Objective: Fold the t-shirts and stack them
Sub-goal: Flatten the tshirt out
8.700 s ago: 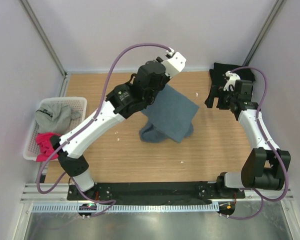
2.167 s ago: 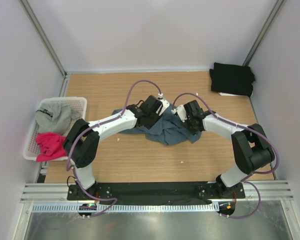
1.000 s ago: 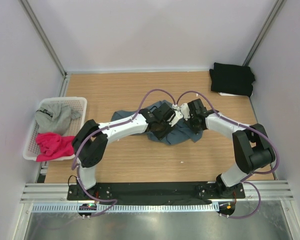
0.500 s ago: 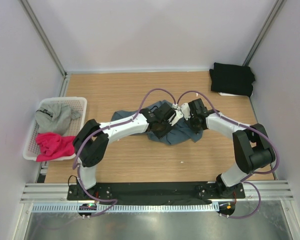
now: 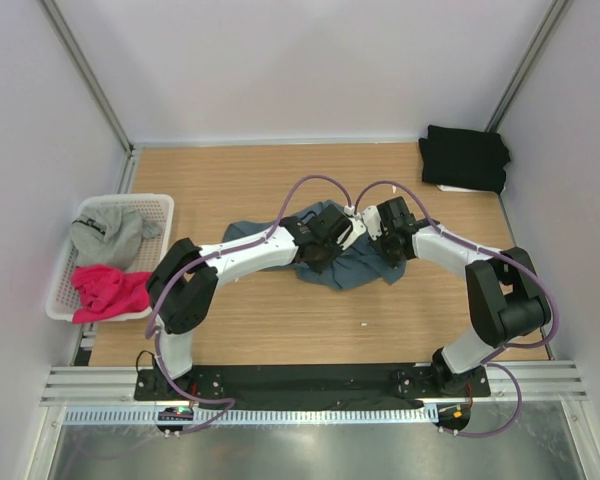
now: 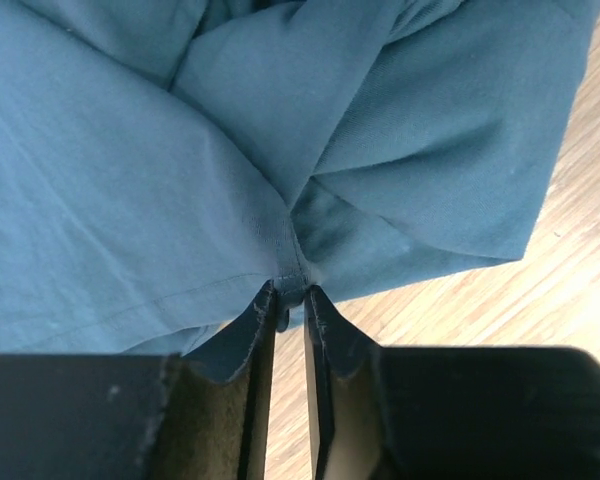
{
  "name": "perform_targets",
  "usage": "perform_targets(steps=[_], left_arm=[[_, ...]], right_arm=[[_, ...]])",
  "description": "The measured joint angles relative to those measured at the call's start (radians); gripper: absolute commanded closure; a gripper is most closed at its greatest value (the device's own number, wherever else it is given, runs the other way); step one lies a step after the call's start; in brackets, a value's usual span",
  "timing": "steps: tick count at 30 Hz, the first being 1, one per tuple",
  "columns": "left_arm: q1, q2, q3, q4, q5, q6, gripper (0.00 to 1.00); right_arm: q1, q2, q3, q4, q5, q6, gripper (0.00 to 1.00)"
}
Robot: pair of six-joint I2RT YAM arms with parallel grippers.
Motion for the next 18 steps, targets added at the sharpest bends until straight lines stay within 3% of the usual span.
perform_targets(steps=[9, 18], left_arm=[[0.000, -0.003, -0.005, 0.024, -0.056, 0.019, 0.99], [0.082, -0.204, -0.060, 0.036, -0.130, 0.118, 1.00]], right_arm=[[-0.006, 0.000, 0.000, 0.000, -0.004, 0.005, 0.98], [-0.016, -0.060, 0.019, -0.016, 0.012, 0.024, 0.99]])
